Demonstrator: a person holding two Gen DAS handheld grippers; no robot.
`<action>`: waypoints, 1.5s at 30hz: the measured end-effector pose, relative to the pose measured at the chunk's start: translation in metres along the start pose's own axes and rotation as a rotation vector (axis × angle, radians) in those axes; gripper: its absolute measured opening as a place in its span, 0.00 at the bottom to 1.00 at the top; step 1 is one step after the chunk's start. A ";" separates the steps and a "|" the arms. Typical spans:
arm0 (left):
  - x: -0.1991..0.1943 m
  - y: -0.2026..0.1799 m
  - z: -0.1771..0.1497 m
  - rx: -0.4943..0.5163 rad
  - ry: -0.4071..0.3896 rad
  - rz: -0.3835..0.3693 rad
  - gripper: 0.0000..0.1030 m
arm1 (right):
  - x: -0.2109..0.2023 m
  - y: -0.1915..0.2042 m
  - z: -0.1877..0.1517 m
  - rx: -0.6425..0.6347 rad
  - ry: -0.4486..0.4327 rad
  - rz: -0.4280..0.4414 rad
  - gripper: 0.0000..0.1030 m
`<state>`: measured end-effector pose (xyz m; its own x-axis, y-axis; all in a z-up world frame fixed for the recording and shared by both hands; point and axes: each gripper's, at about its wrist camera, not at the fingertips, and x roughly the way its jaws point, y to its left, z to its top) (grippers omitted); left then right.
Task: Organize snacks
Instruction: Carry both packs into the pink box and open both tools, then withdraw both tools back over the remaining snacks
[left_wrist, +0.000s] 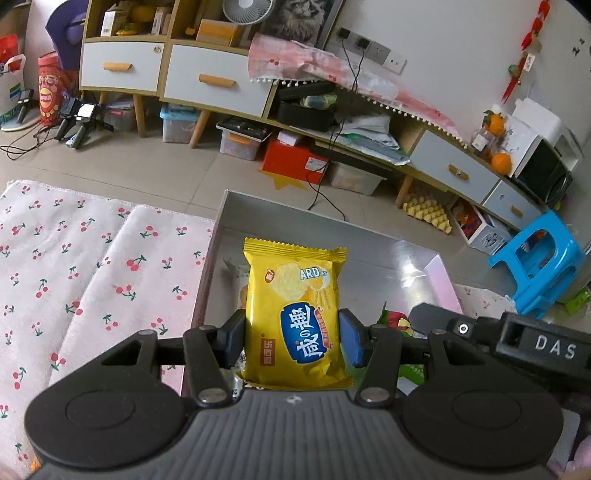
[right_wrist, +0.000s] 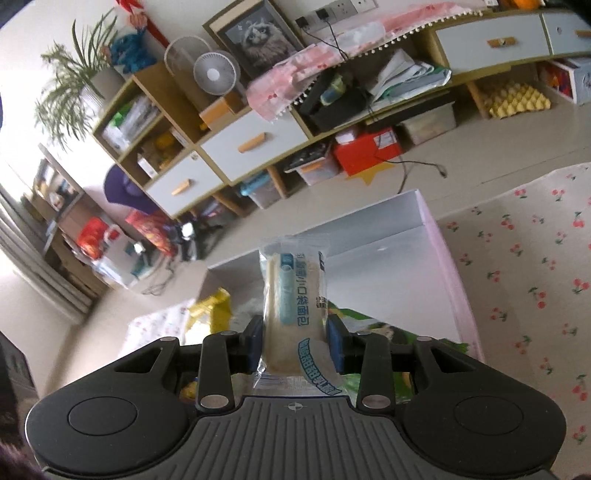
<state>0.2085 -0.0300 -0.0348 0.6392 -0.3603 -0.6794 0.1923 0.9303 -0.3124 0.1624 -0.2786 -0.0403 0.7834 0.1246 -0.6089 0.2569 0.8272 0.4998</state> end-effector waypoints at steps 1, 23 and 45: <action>0.000 0.000 0.000 0.000 -0.004 -0.001 0.47 | 0.000 0.000 0.000 0.004 -0.003 0.004 0.37; -0.034 -0.006 -0.002 0.075 0.025 0.054 0.73 | -0.041 0.022 -0.002 -0.103 0.000 -0.081 0.67; -0.099 0.000 -0.019 0.149 0.031 0.137 0.99 | -0.118 0.048 -0.030 -0.193 -0.030 -0.191 0.92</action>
<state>0.1308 0.0049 0.0200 0.6443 -0.2291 -0.7297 0.2144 0.9699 -0.1152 0.0653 -0.2368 0.0367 0.7484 -0.0578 -0.6607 0.2911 0.9237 0.2490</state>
